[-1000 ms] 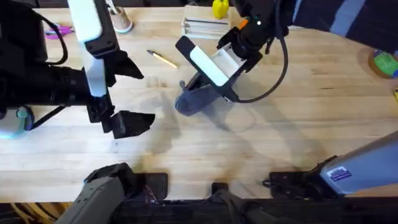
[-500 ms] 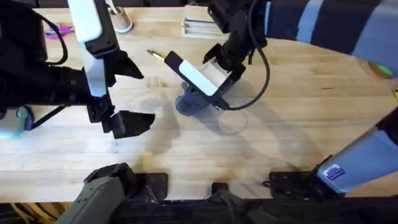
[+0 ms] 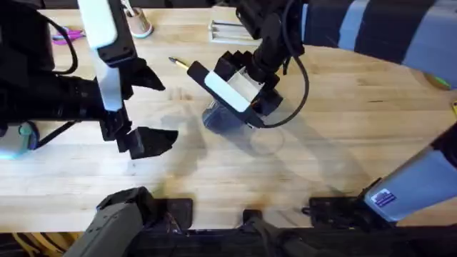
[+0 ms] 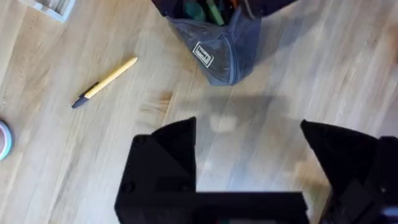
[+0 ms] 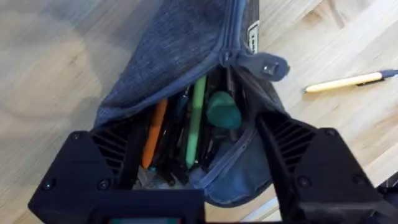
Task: Unzip the bag, pick up the pens from the table one at a time and place them inside, then zip the bag closed.
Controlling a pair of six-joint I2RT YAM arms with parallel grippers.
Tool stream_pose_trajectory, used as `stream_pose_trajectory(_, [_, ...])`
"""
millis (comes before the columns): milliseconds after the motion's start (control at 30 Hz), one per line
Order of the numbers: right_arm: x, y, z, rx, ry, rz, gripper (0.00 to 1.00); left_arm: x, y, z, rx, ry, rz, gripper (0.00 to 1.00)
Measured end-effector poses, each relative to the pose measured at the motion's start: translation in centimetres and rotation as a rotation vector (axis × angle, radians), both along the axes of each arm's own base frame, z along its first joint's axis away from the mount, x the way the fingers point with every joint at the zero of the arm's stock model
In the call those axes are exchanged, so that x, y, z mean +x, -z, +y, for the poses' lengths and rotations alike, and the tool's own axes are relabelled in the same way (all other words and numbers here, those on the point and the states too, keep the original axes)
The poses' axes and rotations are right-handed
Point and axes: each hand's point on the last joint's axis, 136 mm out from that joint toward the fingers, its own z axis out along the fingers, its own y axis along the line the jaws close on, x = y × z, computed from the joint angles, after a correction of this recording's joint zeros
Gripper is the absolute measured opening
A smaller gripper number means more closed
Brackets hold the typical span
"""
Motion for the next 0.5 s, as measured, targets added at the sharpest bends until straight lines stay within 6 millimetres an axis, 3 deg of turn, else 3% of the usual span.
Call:
stream_pose_trajectory(300, [-0.3,-0.3,-0.1,0.004,0.003,0.011,0.996,0.0,0.0,0.0,0.0,0.0,0.0,0.993])
stream_pose_trajectory(500, [-1.9,-3.5,-0.4,0.049,0.051,0.032,0.997,0.0,-0.1,-0.1,-0.004,0.001,-0.002,0.993])
